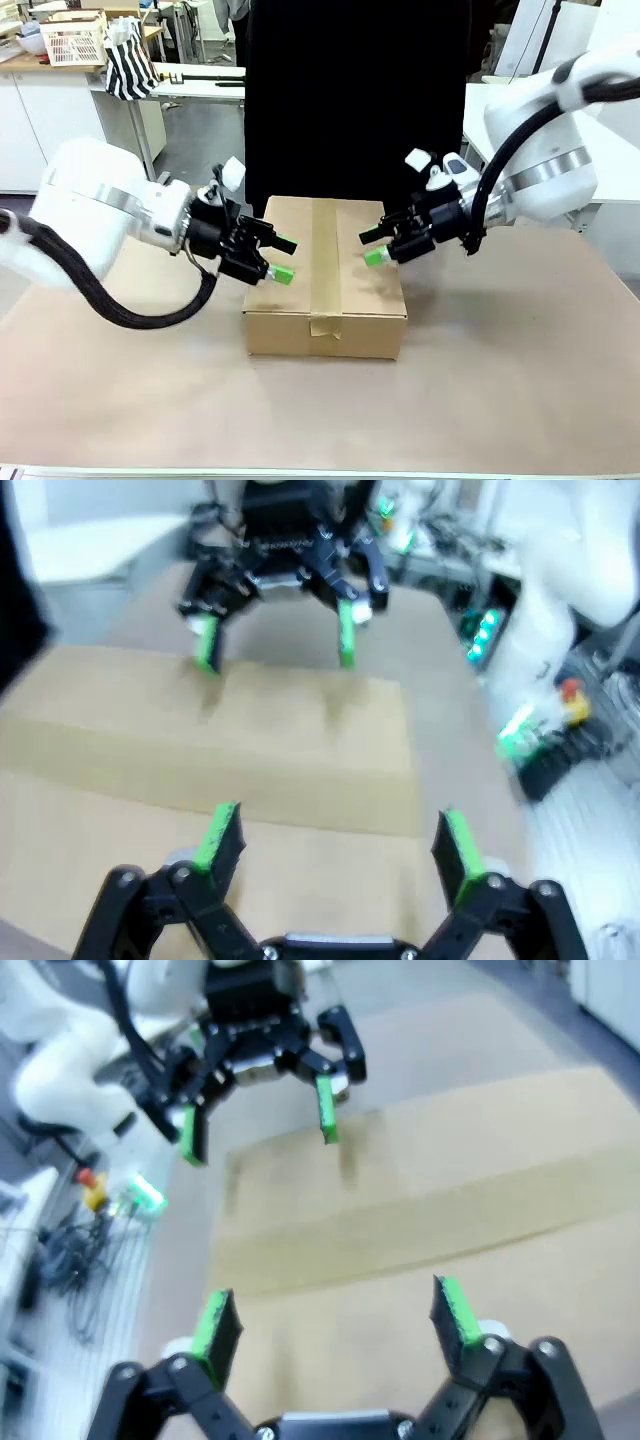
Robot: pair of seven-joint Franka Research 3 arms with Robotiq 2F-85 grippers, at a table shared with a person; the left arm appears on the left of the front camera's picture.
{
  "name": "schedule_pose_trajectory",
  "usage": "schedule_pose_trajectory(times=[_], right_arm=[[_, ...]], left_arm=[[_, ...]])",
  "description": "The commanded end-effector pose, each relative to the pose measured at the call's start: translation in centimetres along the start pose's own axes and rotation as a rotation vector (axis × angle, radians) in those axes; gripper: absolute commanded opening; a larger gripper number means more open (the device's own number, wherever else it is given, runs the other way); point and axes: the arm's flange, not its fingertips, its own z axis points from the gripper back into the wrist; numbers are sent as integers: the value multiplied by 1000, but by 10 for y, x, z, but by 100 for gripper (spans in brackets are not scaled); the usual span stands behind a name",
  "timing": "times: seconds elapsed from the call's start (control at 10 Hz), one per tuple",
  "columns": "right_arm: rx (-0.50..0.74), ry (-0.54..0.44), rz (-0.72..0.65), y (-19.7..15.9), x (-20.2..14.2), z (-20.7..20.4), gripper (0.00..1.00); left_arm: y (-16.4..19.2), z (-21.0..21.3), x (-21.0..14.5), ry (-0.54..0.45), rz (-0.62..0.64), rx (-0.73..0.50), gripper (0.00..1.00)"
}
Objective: Pack the gift set into the box.
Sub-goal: Press and hold the closed box until the human finishes sealing it.
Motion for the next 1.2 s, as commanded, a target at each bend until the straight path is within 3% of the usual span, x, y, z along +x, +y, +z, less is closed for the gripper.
schedule_pose_trajectory(times=[0.0, 0.2, 0.3, 0.5, 0.6, 0.7, 1.1], right_arm=[[-53, -110, -266, 55, 29, 28, 100], [-228, -205, -419, 103, 8, 64, 100], [-255, -204, -451, 123, -11, 79, 100], [-223, -338, -512, 160, -64, 117, 100], [-204, -51, -534, 141, -76, 105, 100], [-245, -258, -479, 93, 2, 114, 100], [-245, -258, -479, 93, 2, 114, 100]], left_arm=[[-21, 56, 19, -72, 321, -158, 100], [-44, 104, -9, -83, 550, -236, 100], [-52, 129, -22, -151, 574, -169, 100], [-77, 180, -52, -359, 542, -37, 100], [-54, 135, -32, -173, 575, -183, 100], [-54, 135, -32, -173, 575, -183, 100], [-54, 135, -32, -173, 575, -183, 100]])
